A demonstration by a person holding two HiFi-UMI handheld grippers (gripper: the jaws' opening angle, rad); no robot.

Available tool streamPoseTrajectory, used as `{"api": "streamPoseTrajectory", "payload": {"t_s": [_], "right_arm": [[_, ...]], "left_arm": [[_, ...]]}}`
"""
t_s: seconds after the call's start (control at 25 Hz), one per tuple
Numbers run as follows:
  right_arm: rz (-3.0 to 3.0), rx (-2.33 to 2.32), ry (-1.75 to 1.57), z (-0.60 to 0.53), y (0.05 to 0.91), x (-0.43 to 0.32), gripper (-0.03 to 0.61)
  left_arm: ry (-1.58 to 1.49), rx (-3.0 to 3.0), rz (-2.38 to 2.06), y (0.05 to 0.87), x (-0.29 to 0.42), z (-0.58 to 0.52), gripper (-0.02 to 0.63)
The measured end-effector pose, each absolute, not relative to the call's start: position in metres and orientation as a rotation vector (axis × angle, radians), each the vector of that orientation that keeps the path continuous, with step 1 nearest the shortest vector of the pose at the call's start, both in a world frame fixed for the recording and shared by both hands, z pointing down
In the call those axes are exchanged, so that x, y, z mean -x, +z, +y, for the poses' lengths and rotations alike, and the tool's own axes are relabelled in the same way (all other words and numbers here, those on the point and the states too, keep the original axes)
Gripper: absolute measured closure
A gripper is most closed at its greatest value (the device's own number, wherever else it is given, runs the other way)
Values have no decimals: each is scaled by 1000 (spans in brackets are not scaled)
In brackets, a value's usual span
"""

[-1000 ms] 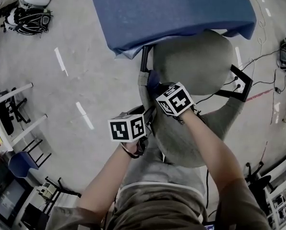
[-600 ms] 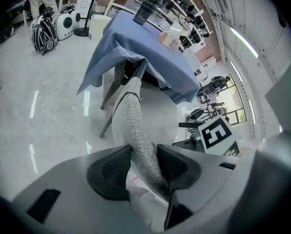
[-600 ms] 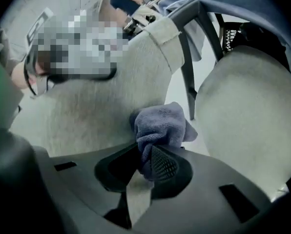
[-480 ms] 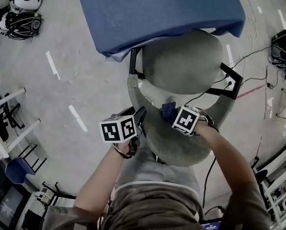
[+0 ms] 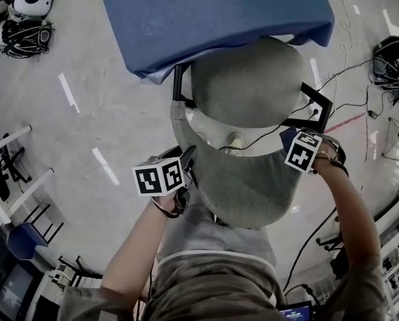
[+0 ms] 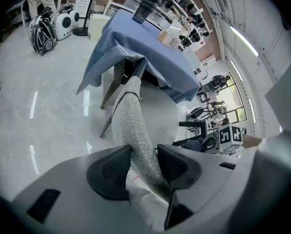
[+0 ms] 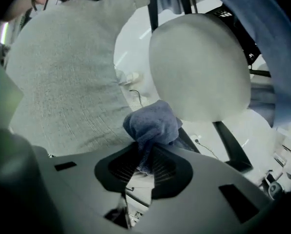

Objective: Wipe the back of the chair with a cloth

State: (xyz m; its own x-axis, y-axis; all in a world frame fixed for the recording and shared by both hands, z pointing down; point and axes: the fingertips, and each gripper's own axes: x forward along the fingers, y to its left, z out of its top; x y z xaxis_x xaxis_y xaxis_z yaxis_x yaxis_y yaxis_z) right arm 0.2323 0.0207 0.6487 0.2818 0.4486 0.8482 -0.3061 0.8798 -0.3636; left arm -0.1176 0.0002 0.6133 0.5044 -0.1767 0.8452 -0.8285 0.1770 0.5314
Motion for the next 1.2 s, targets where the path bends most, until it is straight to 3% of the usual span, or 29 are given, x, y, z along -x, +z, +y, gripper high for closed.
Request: {"api": "streamPoseTrajectory", "payload": {"t_s": [0.32,0.56,0.84,1.2], "right_arm": [[-1267,149,666,59,648,-193,499],[-1592,173,858,97,643,-55,500],[-1976,-80,994,18,644,93,500],[-1969,100,901,54,640,63,502]], "left_arm": [[579,-1353,-983,615,117,0,423],[590,-1365,-984,615,117,0,423],[590,-1364,-1009,614,120,-1,426],[589,-1356,-1029,616,121,-1,430]]}}
